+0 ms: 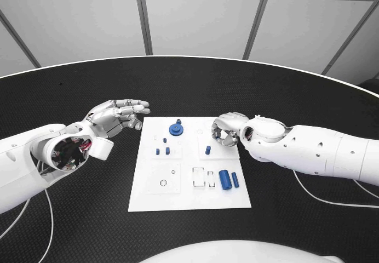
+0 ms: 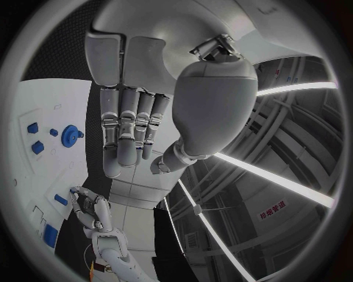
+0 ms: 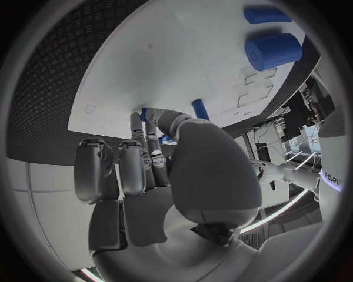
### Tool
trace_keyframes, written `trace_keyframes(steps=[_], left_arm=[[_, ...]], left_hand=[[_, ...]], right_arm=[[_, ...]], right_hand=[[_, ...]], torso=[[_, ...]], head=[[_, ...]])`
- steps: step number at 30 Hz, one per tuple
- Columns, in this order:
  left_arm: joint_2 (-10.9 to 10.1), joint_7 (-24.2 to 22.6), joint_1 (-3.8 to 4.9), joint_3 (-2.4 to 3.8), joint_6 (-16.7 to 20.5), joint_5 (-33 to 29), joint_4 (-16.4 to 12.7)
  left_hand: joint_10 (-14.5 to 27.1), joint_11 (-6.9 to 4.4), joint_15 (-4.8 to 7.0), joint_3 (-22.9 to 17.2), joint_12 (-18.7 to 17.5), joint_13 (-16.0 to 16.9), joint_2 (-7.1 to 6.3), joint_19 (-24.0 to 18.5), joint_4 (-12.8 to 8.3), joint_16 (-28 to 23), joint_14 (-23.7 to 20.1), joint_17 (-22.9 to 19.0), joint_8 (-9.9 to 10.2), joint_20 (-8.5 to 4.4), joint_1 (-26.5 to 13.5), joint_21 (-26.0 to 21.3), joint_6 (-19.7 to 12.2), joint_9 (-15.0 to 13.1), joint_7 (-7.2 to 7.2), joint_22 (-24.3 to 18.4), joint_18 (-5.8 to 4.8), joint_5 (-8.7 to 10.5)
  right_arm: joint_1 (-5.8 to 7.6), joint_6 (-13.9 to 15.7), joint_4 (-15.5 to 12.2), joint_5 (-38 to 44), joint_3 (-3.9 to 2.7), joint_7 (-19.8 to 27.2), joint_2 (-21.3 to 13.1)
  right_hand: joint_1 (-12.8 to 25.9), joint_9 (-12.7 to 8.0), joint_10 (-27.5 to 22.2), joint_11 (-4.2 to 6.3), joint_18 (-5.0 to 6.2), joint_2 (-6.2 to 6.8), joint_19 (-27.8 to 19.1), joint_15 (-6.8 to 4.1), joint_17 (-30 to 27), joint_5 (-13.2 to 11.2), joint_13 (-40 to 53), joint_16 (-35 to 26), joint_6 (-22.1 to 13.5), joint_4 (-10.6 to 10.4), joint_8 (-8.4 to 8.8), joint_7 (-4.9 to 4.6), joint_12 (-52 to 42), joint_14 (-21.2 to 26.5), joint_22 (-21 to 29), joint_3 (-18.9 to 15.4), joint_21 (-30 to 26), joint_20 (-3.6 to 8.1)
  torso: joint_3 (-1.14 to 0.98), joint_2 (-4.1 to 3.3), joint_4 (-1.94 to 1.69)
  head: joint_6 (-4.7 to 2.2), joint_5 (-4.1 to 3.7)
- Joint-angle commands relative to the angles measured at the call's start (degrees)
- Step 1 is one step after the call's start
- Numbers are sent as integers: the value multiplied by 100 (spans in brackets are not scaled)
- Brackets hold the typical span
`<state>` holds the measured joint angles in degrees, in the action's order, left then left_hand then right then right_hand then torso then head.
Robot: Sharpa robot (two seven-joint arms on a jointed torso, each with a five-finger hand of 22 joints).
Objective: Assemble the parts on the task board
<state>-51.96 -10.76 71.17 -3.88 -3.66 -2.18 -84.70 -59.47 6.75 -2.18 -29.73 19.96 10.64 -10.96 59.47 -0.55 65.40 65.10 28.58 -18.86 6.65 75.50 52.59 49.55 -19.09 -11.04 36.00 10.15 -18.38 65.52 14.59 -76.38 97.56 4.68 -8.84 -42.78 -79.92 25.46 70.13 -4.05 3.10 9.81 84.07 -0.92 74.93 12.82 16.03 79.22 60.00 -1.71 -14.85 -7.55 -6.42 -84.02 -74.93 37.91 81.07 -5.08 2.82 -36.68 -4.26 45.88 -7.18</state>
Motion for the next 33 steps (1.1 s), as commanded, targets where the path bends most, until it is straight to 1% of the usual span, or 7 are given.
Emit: trace_keyframes(steps=[1, 4, 12, 18, 21, 27, 33], left_arm=[[0, 7, 0, 0, -4, 0, -1], [0, 14, 0, 0, -7, 0, -4], [7, 31, 0, 0, -29, 0, -1], [5, 58, 0, 0, -25, 1, 9], [4, 65, 0, 0, -24, 1, 16], [16, 68, 0, 0, -31, 1, 56], [75, 59, -1, 0, -54, 1, 129]], left_hand=[[50, 3, 3, 26, -23, 9, 28, -3, -15, 2, -55, -10, 22, 45, 39, -34, -45, -6, -2, -9, 42, -10], [53, 4, 2, 26, -22, 9, 29, -2, -16, 3, -56, -10, 24, 46, 42, -35, -48, -7, -4, -10, 42, -10], [66, 10, -1, 28, -22, 11, 31, 0, -23, 5, -60, -11, 30, 48, 55, -38, -58, -7, -9, -12, 42, -11], [79, 15, -5, 32, -23, 12, 30, 0, -26, 6, -65, -13, 36, 51, 61, -40, -67, -8, -15, -14, 42, -11], [79, 15, -5, 32, -23, 12, 30, 0, -26, 6, -65, -13, 36, 51, 61, -40, -67, -8, -15, -14, 42, -11], [88, 20, -9, 37, -23, 13, 28, 1, -26, 7, -70, -14, 41, 53, 62, -43, -75, -8, -21, -16, 41, -10], [88, 20, -9, 37, -23, 13, 28, 1, -26, 7, -70, -14, 41, 53, 62, -43, -75, -8, -21, -16, 41, -10]], right_arm=[[0, 79, -15, 21, -1, -27, -12], [0, 171, -39, 109, -1, -64, -26], [-1, 330, -100, 185, -2, -106, -64], [0, 391, -261, 198, -3, -125, -189], [0, 422, -433, 200, -4, -148, -307], [4, 582, -1009, 201, -17, -190, -620], [11, 782, -1610, 202, -75, -180, -723]], right_hand=[[-52, 15, 138, 77, -34, -100, 74, -35, 119, 56, 12, 32, 41, 70, -24, 20, -11, -306, -312, 52, 25, 49], [-55, 22, 154, 80, -34, -107, 75, -38, 120, 60, 13, 34, 48, 87, -29, 23, -11, -306, -316, 75, 27, 51], [-51, 40, 200, 90, -38, -114, 82, -45, 130, 66, 18, 44, 72, 122, -45, 34, -12, -309, -339, 124, 43, 58], [-48, 44, 208, 92, -41, -112, 87, -47, 134, 68, 19, 48, 78, 129, -48, 36, -12, -310, -352, 132, 53, 60], [-38, 51, 225, 95, -43, -107, 91, -50, 132, 68, 21, 47, 89, 137, -55, 40, -13, -310, -363, 142, 60, 62], [-26, 57, 237, 98, -45, -98, 94, -52, 136, 67, 23, 51, 99, 142, -61, 43, -13, -312, -371, 147, 66, 64], [-22, 60, 244, 100, -46, -95, 97, -53, 141, 67, 24, 55, 105, 146, -65, 45, -13, -313, -378, 150, 71, 65]], torso=[[1, 3, 1], [6, -2, -2], [3, 13, 0], [6, 14, 8], [8, 11, 8], [2, 21, 26], [-7, 34, 39]], head=[[12, -24], [10, -37], [20, -38], [14, -29], [9, -24], [-17, 2], [-45, 36]])
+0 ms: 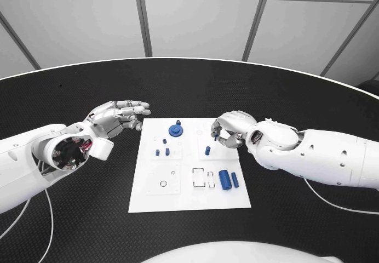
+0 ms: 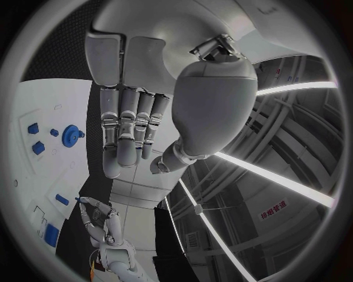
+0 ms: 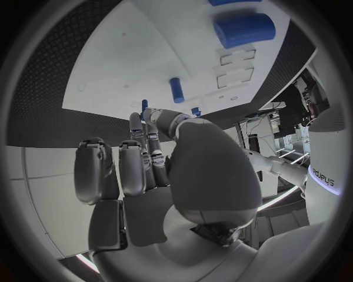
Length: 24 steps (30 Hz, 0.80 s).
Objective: Assemble the parts on the task board
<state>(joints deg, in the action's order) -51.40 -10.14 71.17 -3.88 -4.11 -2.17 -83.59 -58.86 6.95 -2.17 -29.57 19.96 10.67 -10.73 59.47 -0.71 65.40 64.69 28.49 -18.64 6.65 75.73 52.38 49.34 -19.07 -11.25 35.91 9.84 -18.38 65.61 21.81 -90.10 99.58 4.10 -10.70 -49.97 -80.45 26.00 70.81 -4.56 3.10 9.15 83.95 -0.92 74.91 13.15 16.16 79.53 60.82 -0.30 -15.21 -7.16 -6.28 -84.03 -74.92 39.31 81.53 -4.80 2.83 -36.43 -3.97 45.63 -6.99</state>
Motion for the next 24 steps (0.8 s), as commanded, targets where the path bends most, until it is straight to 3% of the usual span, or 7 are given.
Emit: trace_keyframes(steps=[1, 7, 15, 19, 21, 24], left_arm=[[33, -5, 0, 0, -16, 0, 30], [136, -12, -1, 0, -56, 0, 113], [216, -12, -1, 0, -85, -1, 147], [233, -14, -1, 0, -87, -1, 145], [246, -16, -1, 0, -87, -1, 143], [258, -17, -1, 0, -86, -1, 137]], left_hand=[[28, -1, -10, 21, -23, 10, 5, 1, -10, 7, -29, -5, 19, 53, 39, -22, -55, -10, -1, -7, 73, -10], [33, 3, -13, 25, -21, 11, 8, 0, -7, 7, -33, -6, 21, 56, 39, -25, -58, -11, -4, -9, 72, -10], [35, 5, -16, 28, -18, 13, 12, 0, -2, 7, -37, -8, 21, 58, 36, -27, -58, -13, -6, -11, 72, -10], [35, 5, -16, 28, -18, 13, 12, 0, -2, 7, -37, -8, 21, 58, 36, -27, -58, -13, -6, -11, 72, -10], [36, 7, -18, 32, -15, 15, 15, -1, 1, 7, -40, -9, 21, 60, 33, -29, -58, -14, -8, -12, 72, -10], [36, 7, -18, 32, -15, 15, 15, -1, 1, 7, -40, -9, 21, 60, 33, -29, -58, -14, -8, -12, 72, -10]], right_arm=[[3, 82, -315, 0, -24, 12, 2], [5, 146, -600, 0, -49, 87, 254], [-8, 43, -397, -1, -37, 227, 769], [-66, 0, -309, -1, -25, 277, 957], [-104, -27, -249, -1, -17, 309, 1065], [-144, -83, -168, -1, -4, 344, 1179]], right_hand=[[34, 9, 182, 154, -46, -26, 109, -55, 149, 35, 12, 30, 28, 9, -31, 8, -27, -314, -381, 14, 25, 38], [35, 10, 184, 155, -45, -26, 107, -56, 151, 35, 12, 32, 30, 10, -32, 8, -27, -315, -377, 16, 23, 38], [35, 12, 187, 155, -41, -27, 99, -57, 147, 38, 12, 29, 31, 14, -33, 8, -25, -314, -359, 23, 9, 40], [35, 13, 187, 155, -39, -28, 96, -58, 146, 40, 11, 29, 31, 17, -32, 7, -23, -314, -351, 28, 4, 40], [35, 13, 187, 155, -38, -29, 95, -58, 146, 42, 11, 29, 30, 19, -32, 6, -22, -314, -350, 32, 3, 41], [34, 14, 187, 154, -37, -29, 93, -59, 143, 47, 10, 27, 28, 25, -30, 4, -18, -313, -346, 40, 0, 42]], torso=[[-8, 10, 11], [6, 18, 1], [14, -16, -15], [10, -8, -7], [20, -11, -20], [19, -15, -23]], head=[[-26, 27], [-51, 117], [-72, 325], [-57, 404], [-53, 428], [-26, 468]])
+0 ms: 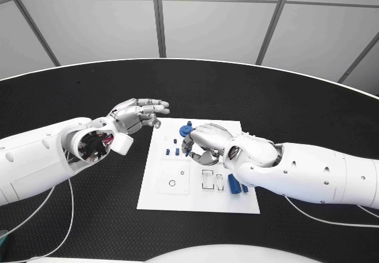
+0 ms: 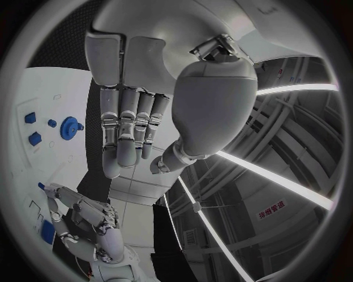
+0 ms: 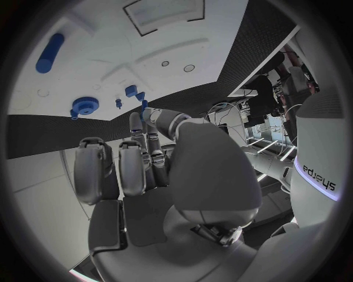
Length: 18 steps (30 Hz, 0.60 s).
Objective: Assemble the parts on the task board
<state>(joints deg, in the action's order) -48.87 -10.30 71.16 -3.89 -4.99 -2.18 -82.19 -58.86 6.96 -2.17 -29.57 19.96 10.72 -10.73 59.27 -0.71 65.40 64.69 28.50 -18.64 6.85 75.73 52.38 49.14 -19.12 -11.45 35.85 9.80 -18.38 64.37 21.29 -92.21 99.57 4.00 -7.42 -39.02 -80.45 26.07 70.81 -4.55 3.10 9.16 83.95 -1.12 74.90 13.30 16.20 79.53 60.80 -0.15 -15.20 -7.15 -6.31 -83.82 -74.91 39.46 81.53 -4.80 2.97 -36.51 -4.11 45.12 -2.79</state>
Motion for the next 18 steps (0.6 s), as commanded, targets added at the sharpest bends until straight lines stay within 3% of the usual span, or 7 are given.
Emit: trace_keyframes(steps=[1, 8, 18], left_arm=[[11, 0, 0, 1, 2, 0, -4], [37, 1, 1, 1, -3, 0, 6], [43, 12, 1, 1, -14, 0, 6]], left_hand=[[37, 7, -18, 32, -16, 10, 15, 18, 1, 7, -40, -9, 21, 40, 33, -30, -38, -9, 13, -7, 75, -10], [38, 8, -20, 37, -12, 11, 17, 17, 5, 8, -44, -11, 21, 42, 30, -33, -38, -11, 12, -8, 75, -9], [38, 8, -20, 37, -12, 11, 17, 17, 5, 8, -44, -11, 21, 42, 30, -33, -38, -11, 12, -8, 75, -9]], right_arm=[[-36, -62, 83, 0, 17, 32, 129], [-133, -169, 226, 0, 53, 82, 256], [-238, -305, 271, -1, 75, 125, 318]], right_hand=[[34, 7, 186, 153, -37, -31, 93, -39, 144, 31, 7, 27, 30, 10, -32, 4, -15, -334, -347, 25, 0, 42], [35, 8, 186, 151, -35, -34, 89, -39, 138, 35, 6, 23, 26, 13, -30, 1, -11, -333, -338, 34, -7, 43], [36, 9, 185, 150, -34, -34, 86, -38, 141, 35, 5, 26, 24, 17, -28, -2, -8, -333, -331, 38, -11, 43]], torso=[[10, -8, -17], [2, -5, -2], [-4, -7, -8]], head=[[36, 64], [83, 228], [150, 296]])
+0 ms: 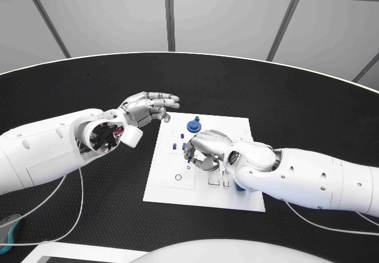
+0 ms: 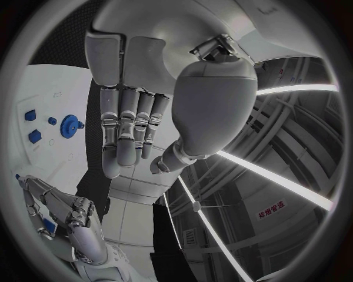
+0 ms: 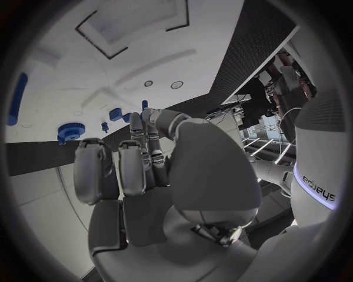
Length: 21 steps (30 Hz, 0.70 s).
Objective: Assemble the parts on the task board
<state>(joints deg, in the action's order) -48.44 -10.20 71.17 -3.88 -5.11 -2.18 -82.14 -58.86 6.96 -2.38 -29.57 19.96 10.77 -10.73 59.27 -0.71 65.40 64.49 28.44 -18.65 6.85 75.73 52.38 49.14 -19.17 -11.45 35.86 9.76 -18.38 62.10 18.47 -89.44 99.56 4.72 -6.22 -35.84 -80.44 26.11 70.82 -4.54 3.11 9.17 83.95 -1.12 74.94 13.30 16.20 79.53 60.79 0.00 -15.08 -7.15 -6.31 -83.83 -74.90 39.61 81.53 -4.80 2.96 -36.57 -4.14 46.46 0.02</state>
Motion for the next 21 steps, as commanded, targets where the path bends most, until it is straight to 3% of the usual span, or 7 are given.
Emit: trace_keyframes(steps=[1, 5, 12, 21], left_arm=[[0, 3, 0, 0, -1, 0, 2], [0, 4, 0, 0, -4, 0, 9], [7, 5, 0, 0, -10, 0, 16], [2, 7, 0, 0, -13, 0, 15]], left_hand=[[39, 8, 1, 37, -12, 7, 17, 17, 5, 8, -24, -5, 21, 42, 30, -32, -38, -5, 12, -9, 79, -9], [39, 8, 1, 37, -12, 7, 17, 17, 5, 8, -24, -5, 21, 42, 30, -32, -38, -5, 12, -9, 79, -9], [39, 8, 1, 37, -12, 7, 17, 17, 5, 8, -24, -5, 21, 42, 30, -32, -38, -5, 12, -9, 79, -9], [48, 10, -4, 49, -5, 12, 18, 15, 11, 9, -33, -8, 23, 48, 28, -41, -42, -9, 10, -15, 79, -9]], right_arm=[[-15, -32, -9, 0, 4, 6, 0], [-33, -78, -7, 0, 14, 9, 0], [-51, -107, 5, 0, 30, 7, 17], [-79, -142, 30, 0, 38, -21, 35]], right_hand=[[37, 5, 183, 148, -33, -33, 84, -38, 138, 35, 5, 26, 24, 3, -39, -3, -7, -333, -327, 24, -15, 44], [37, 5, 183, 148, -33, -33, 84, -38, 138, 35, 5, 26, 24, 3, -39, -3, -7, -333, -327, 24, -15, 44], [41, 7, 182, 146, -33, -31, 84, -37, 139, 34, 5, 27, 22, 7, -38, -6, -3, -333, -328, 27, -15, 44], [42, 8, 183, 145, -34, -31, 85, -36, 142, 35, 4, 30, 21, 11, -38, -7, -1, -334, -333, 31, -11, 44]], torso=[[-1, -2, -5], [0, -1, 9], [-7, 2, 0], [-1, -1, 1]], head=[[17, 15], [50, 26], [60, 46], [88, 69]])
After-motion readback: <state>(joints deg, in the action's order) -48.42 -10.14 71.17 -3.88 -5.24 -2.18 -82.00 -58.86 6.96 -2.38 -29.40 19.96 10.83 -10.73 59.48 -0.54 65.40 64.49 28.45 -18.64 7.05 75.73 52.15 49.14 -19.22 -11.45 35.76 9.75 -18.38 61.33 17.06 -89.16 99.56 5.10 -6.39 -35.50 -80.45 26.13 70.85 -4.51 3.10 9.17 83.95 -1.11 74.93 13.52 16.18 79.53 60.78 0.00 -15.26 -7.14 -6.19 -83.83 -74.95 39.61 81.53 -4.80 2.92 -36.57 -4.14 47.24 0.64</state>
